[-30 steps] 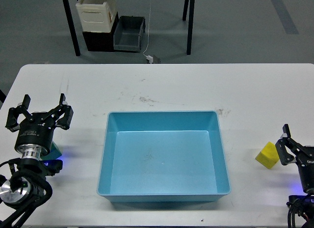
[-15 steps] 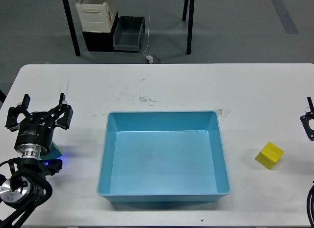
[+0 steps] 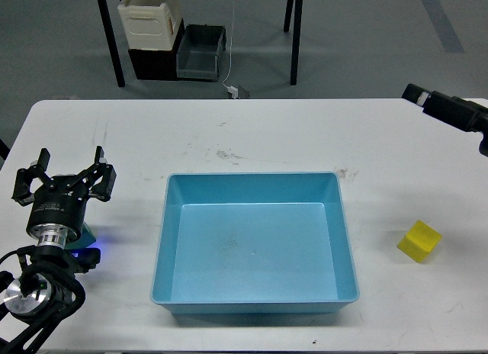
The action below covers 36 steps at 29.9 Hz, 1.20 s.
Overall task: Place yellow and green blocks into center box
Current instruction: 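Lower the open right gripper onto the yellow cube, then close the right gripper on the yellow cube and lift it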
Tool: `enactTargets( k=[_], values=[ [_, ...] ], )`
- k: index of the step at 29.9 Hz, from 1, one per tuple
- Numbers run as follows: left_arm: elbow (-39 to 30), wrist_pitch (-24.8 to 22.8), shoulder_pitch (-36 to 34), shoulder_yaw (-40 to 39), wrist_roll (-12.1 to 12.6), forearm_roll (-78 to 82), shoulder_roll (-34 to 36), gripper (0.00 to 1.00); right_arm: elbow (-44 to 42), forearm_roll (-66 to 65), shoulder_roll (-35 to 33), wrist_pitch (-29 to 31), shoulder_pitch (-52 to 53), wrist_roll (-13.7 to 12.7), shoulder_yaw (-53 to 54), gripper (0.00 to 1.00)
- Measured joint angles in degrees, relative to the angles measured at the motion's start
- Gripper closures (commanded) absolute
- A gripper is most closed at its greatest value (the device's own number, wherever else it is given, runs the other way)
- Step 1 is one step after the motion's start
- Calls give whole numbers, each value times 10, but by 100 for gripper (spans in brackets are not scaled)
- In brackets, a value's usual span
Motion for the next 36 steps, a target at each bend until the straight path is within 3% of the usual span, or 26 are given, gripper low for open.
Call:
enactTargets(
  k=[2, 3, 8, 13, 22, 36],
  values=[
    [2, 0, 0, 0, 0, 0, 0, 0, -13, -12, -31, 0, 56, 47, -85, 1],
    [3, 0, 0, 0, 0, 0, 0, 0, -18, -15, -48, 0, 85, 58, -130, 1],
    [8, 0, 0, 0, 0, 0, -1, 0, -21, -71, -117, 1, 218, 69, -330, 1],
    [11, -1, 0, 0, 0, 0, -9, 0, -20, -203, -128, 0, 313, 70, -484, 1],
    [19, -1, -1, 1, 0, 0, -21, 0, -23, -225, -127, 6, 326, 70, -558, 9],
    [22, -1, -2, 0, 0, 1, -21, 0, -63, -243, -72, 38, 325, 70, -626, 9]
  ],
)
